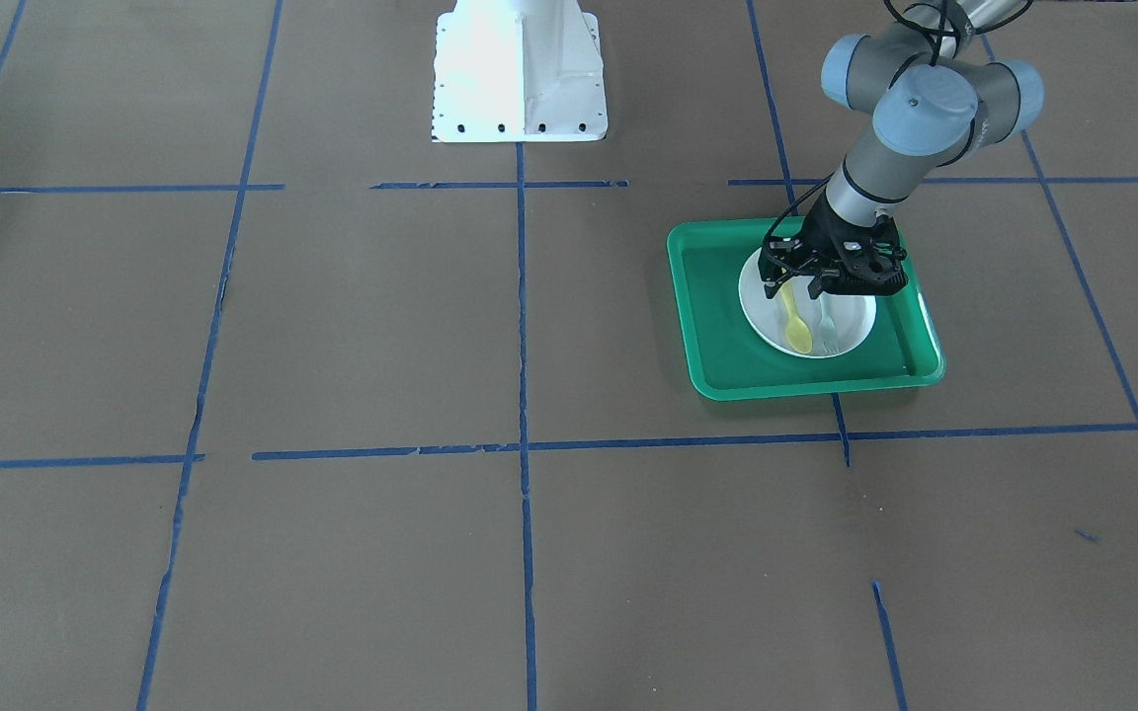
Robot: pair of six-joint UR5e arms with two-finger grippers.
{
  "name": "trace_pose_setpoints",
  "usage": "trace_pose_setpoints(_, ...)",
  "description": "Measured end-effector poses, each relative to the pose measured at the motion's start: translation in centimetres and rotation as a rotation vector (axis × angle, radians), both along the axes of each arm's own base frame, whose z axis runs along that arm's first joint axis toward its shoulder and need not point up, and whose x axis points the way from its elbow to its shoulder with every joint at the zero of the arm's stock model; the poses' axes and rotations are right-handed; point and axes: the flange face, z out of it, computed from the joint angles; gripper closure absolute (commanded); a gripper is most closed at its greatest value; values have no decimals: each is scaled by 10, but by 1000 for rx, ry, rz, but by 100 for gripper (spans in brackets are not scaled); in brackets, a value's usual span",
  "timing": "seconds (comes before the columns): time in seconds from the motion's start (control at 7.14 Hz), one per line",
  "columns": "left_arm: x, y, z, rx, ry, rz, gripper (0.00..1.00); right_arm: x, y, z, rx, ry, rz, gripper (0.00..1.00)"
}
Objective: Place spoon
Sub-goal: 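Move the left gripper down over the yellow spoon on the plate, then close the left gripper on the yellow spoon's handle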
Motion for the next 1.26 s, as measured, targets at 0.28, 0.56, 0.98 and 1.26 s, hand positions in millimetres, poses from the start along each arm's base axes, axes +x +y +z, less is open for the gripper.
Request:
trace_pose_setpoints(0.28,8,0,13,-18,-21,6,40,0,0,0,0,0,0,0)
trace_pose_setpoints(0.56,13,2,18,-29,-31,13,81,0,0,0,0,0,0,0)
trace_pose_setpoints(0.98,16,1,17,-52,-30,5,100,0,0,0,0,0,0,0)
trace_pose_setpoints(1.26,11,1,12,-56,-28,-3,100,0,0,0,0,0,0,0)
